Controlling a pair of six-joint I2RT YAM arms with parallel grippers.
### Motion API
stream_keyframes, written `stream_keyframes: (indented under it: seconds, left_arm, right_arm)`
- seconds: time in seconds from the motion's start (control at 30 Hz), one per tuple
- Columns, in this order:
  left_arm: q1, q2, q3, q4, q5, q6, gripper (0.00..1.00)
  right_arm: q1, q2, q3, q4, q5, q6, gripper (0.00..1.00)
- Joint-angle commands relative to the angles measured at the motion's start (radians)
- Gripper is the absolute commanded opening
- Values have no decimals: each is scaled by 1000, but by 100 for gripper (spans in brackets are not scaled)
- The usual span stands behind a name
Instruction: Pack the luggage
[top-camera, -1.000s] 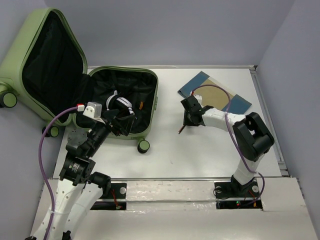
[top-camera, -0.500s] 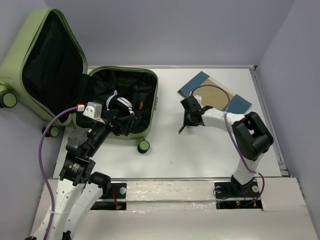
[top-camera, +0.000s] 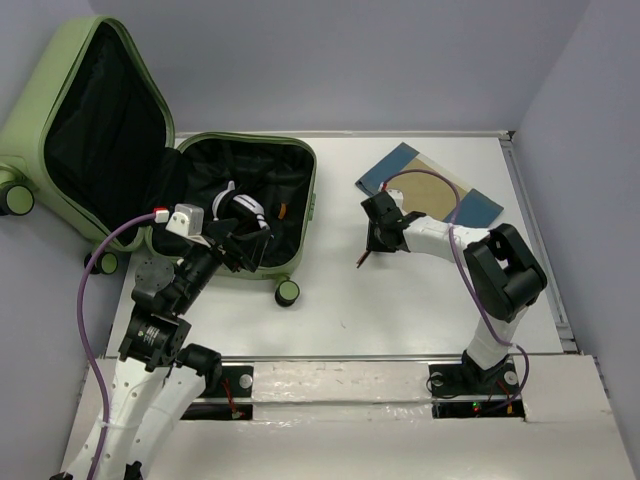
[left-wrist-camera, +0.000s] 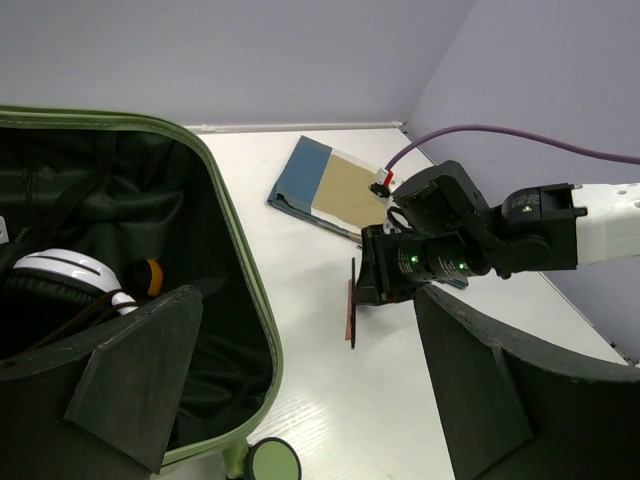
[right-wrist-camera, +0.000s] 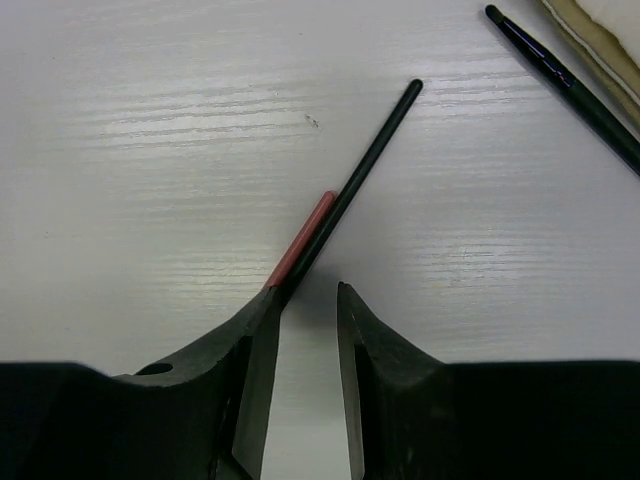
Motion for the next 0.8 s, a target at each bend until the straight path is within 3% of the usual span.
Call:
stream_keyframes:
  seconds: [0.0, 0.3, 0.57, 0.77]
  left_arm:
    - [1, -2, 37, 40, 20, 7, 99]
    - [1, -2, 37, 40, 20, 8, 99]
    - [1, -2, 35, 40, 22, 5, 99]
    - [1, 1, 37, 42, 23, 7, 99]
  right_arm:
    - [6, 18, 23, 27, 1, 7, 35]
    - [6, -14, -19, -8, 76, 5, 28]
    - [6, -24, -46, -39, 112, -7, 32]
    - [6, -132, -45, -34, 99, -9, 33]
